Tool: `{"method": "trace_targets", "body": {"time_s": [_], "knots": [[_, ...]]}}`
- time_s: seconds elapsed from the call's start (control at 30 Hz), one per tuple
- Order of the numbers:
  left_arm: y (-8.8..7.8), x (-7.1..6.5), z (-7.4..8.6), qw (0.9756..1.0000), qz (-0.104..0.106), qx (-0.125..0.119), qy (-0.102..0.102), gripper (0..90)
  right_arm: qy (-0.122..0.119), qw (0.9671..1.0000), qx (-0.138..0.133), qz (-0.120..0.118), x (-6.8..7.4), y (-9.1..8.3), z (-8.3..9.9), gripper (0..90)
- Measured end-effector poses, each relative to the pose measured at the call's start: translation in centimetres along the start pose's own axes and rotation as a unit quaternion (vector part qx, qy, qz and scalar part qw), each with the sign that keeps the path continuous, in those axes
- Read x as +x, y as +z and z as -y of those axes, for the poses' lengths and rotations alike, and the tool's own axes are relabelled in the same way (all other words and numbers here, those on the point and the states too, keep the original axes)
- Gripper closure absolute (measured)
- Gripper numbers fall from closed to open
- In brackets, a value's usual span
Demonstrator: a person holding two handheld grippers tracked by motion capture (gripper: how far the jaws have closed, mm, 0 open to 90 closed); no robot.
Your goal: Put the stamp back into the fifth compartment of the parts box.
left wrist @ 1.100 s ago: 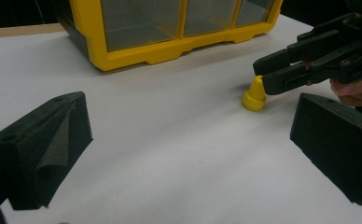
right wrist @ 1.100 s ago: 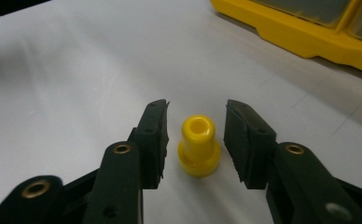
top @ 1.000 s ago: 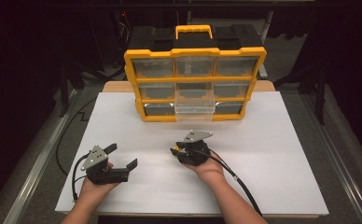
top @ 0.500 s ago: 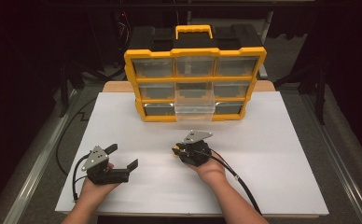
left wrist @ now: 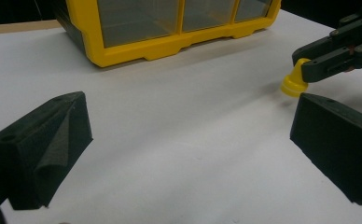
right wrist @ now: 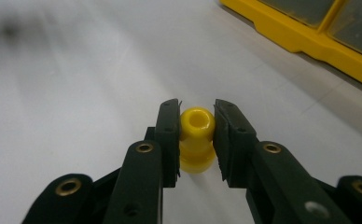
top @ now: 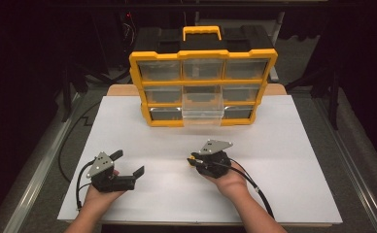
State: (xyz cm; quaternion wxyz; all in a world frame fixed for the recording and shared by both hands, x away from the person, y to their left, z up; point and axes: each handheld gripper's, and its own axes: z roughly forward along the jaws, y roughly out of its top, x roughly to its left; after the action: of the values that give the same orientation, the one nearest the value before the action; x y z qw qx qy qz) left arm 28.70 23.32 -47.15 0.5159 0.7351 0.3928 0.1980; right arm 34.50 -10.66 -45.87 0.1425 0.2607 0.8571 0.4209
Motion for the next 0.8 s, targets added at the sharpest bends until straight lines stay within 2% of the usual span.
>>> {"method": "trace_targets", "body": {"time_s": [0.3, 0.5, 0.8], "knots": [[-0.2, 0.0, 0.0, 1.0000, 0.001, -0.007, -0.004, 0.1, 0.018, 0.9998, -0.001, 0.007, -0.5, -2.5, 1.8, 73.3], [-0.2, 0.0, 0.0, 0.9999, -0.003, -0.011, -0.006, 0.1, 0.017, 0.9996, 0.002, 0.021, -1.1, -4.6, 2.9, 73.3], [-0.3, 0.2, 0.0, 0.9998, -0.007, -0.012, -0.011, 0.1, 0.040, 0.9980, 0.012, 0.047, -2.6, -8.1, 5.5, 73.2]]}}
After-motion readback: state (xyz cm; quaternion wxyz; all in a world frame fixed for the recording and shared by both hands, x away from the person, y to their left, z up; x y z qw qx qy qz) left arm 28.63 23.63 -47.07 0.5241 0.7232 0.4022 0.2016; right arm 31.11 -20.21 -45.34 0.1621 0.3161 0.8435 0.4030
